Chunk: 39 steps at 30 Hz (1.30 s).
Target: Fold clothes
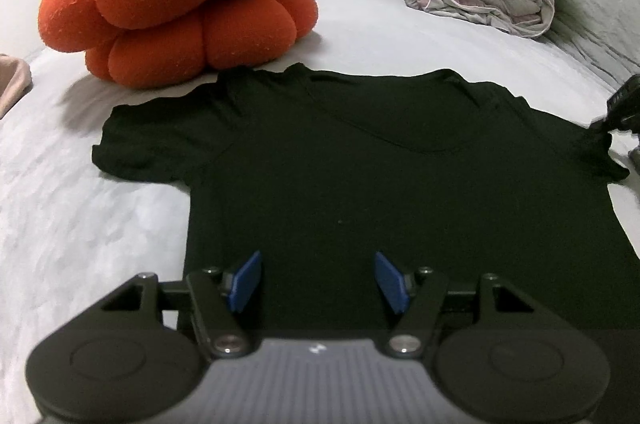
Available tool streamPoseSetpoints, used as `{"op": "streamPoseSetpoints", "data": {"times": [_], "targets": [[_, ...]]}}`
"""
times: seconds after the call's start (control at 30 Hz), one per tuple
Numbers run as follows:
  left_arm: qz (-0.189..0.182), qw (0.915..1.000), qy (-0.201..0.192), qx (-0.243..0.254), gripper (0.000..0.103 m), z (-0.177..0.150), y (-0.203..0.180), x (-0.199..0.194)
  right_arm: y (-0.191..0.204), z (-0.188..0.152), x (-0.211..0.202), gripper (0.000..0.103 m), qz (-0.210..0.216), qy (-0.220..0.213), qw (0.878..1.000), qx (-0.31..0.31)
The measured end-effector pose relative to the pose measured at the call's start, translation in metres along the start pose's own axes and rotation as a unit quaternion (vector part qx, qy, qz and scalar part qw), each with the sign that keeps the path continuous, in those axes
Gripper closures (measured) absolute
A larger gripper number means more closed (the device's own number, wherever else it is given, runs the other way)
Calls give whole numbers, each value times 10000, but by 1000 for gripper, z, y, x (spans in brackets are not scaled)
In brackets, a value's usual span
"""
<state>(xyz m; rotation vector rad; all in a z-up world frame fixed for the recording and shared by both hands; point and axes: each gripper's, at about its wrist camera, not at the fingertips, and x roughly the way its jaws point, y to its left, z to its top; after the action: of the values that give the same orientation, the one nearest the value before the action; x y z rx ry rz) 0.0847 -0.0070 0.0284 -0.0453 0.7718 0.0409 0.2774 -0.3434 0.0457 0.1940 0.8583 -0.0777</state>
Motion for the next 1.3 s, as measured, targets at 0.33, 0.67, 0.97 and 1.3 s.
{"op": "streamPoseSetpoints", "data": {"times": [0.33, 0.67, 0.97, 1.3], "targets": [[83, 9999, -84, 103, 38, -2, -3, 0, 13, -25, 23, 99, -552, -641, 9905, -1088], [93, 9999, -72, 68, 38, -1, -4, 0, 4, -39, -47, 69, -63, -1012, 9925, -688], [111, 9999, -80, 69, 38, -1, -4, 0, -10, -82, -48, 68, 445, -95, 9990, -2], [136, 9998, -80, 105, 38, -2, -5, 0, -2, -71, -60, 103, -27, -379, 9985, -399]]}}
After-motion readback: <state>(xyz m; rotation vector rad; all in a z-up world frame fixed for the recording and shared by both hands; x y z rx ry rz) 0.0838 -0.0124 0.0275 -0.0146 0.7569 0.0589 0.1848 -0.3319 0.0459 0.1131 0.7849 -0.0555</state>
